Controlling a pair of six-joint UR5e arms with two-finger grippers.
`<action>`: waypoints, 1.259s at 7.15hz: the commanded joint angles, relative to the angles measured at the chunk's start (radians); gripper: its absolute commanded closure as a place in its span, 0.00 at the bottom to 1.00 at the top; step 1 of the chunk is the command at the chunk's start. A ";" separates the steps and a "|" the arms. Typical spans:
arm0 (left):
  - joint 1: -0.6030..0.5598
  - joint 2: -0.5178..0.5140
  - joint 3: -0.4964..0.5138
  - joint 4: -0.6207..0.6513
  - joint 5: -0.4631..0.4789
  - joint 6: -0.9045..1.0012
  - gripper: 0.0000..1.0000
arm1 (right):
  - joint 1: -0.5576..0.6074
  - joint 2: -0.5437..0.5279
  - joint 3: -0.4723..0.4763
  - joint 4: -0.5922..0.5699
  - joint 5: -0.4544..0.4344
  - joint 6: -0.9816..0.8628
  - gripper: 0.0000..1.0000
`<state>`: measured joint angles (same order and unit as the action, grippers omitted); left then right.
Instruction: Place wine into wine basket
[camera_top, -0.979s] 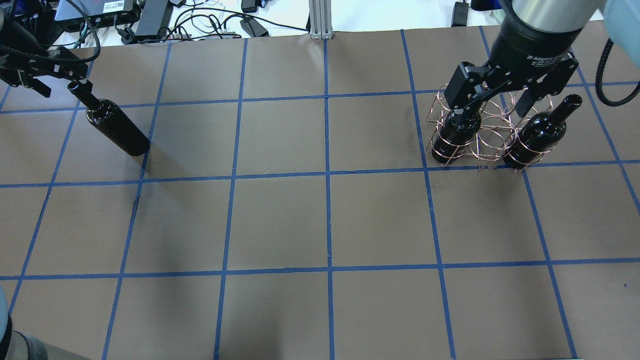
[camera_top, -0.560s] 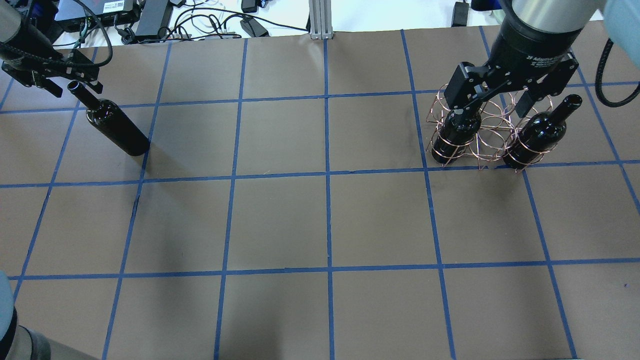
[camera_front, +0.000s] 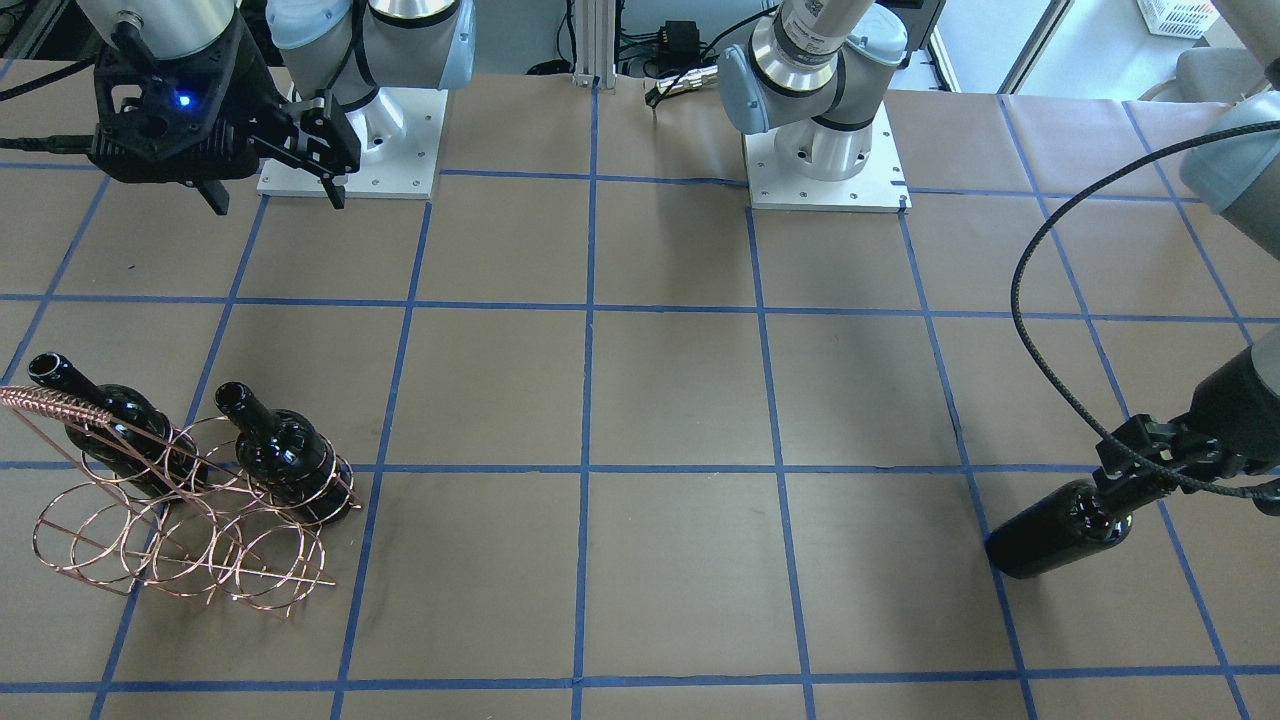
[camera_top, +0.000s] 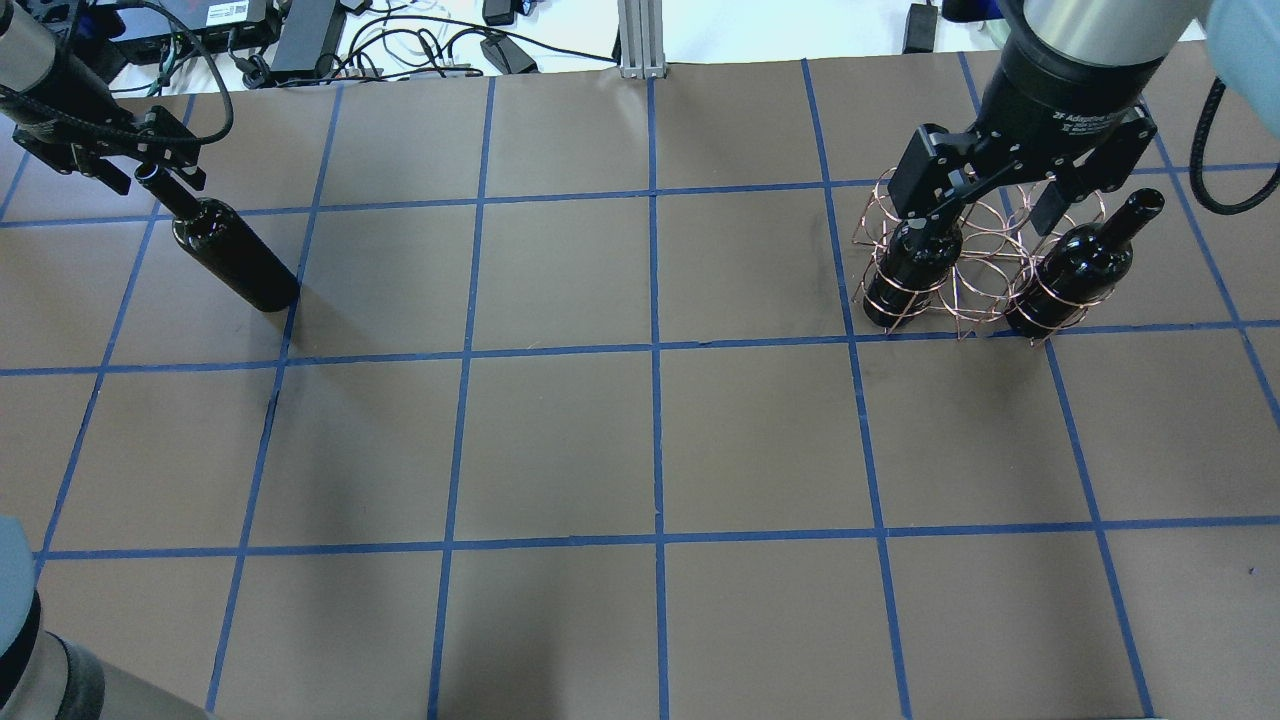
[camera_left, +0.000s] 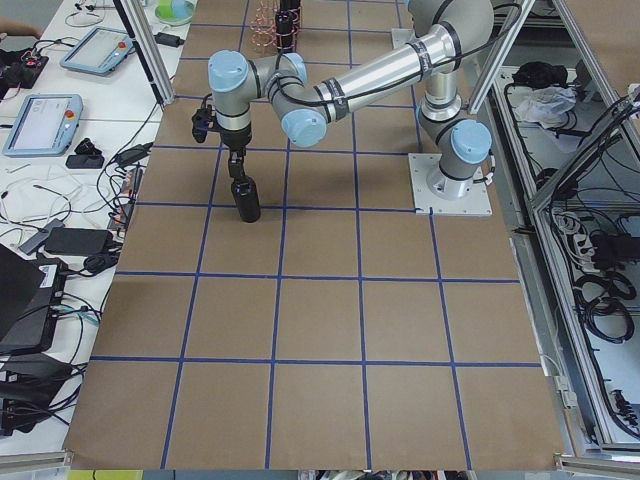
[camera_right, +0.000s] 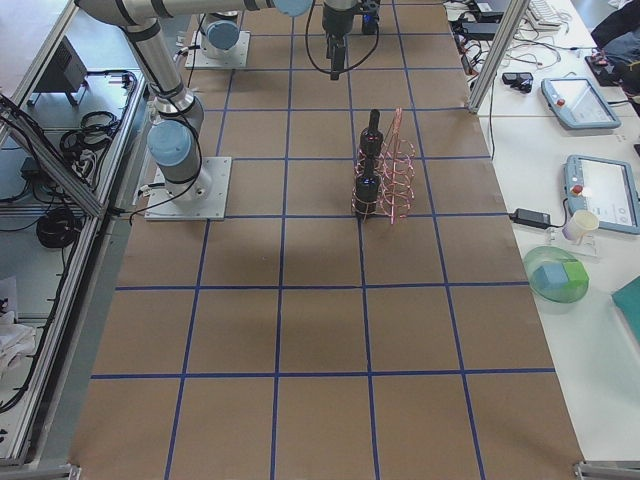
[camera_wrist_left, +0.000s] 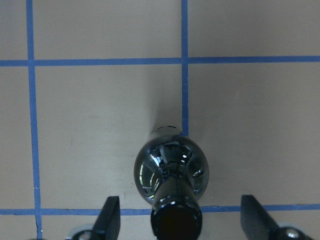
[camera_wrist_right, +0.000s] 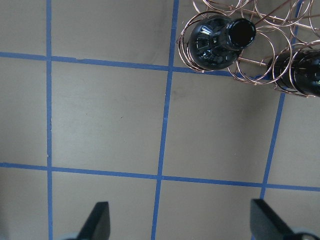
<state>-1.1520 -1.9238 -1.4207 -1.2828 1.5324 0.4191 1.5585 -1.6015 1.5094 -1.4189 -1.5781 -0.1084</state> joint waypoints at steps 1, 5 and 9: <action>0.005 -0.011 -0.001 0.003 0.008 0.001 0.14 | 0.002 0.000 0.000 0.001 0.001 0.001 0.00; 0.006 -0.012 -0.001 0.002 0.009 0.000 0.37 | 0.000 0.000 0.000 0.001 0.000 0.001 0.00; 0.005 0.002 -0.001 0.000 0.008 -0.010 1.00 | 0.002 0.002 0.000 0.003 0.000 0.001 0.00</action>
<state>-1.1468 -1.9308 -1.4221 -1.2801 1.5403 0.4120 1.5594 -1.6013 1.5094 -1.4170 -1.5784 -0.1074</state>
